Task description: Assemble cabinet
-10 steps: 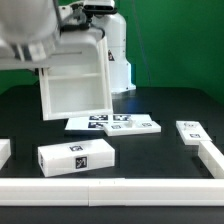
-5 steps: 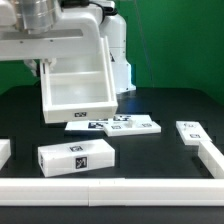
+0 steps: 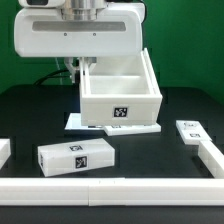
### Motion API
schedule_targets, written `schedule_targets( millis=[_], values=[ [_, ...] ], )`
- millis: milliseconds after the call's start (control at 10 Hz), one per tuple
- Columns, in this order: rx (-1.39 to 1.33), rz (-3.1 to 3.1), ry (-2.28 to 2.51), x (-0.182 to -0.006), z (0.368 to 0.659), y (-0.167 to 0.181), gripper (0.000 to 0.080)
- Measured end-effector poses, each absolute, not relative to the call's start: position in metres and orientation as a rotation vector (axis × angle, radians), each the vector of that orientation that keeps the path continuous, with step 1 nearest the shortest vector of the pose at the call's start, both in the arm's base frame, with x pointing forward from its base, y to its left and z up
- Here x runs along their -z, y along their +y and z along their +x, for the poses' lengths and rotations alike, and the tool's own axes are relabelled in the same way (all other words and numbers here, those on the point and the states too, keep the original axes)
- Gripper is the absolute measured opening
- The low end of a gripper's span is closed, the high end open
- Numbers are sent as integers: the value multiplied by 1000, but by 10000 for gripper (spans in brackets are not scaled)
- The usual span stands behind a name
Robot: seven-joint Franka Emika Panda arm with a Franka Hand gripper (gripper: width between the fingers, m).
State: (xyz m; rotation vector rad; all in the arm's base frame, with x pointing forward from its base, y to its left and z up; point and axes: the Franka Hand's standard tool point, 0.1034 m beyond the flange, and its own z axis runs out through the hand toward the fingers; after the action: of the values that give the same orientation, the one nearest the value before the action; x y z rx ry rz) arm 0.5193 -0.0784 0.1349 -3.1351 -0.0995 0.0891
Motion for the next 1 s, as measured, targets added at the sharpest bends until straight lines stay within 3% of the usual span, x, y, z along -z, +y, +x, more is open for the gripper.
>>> schedule_targets(
  millis=[500,1000],
  values=[
    [490,-3149,-30,-109,536,-49,31],
    [474,-3152,-22,-98,531,-44,31]
  ],
)
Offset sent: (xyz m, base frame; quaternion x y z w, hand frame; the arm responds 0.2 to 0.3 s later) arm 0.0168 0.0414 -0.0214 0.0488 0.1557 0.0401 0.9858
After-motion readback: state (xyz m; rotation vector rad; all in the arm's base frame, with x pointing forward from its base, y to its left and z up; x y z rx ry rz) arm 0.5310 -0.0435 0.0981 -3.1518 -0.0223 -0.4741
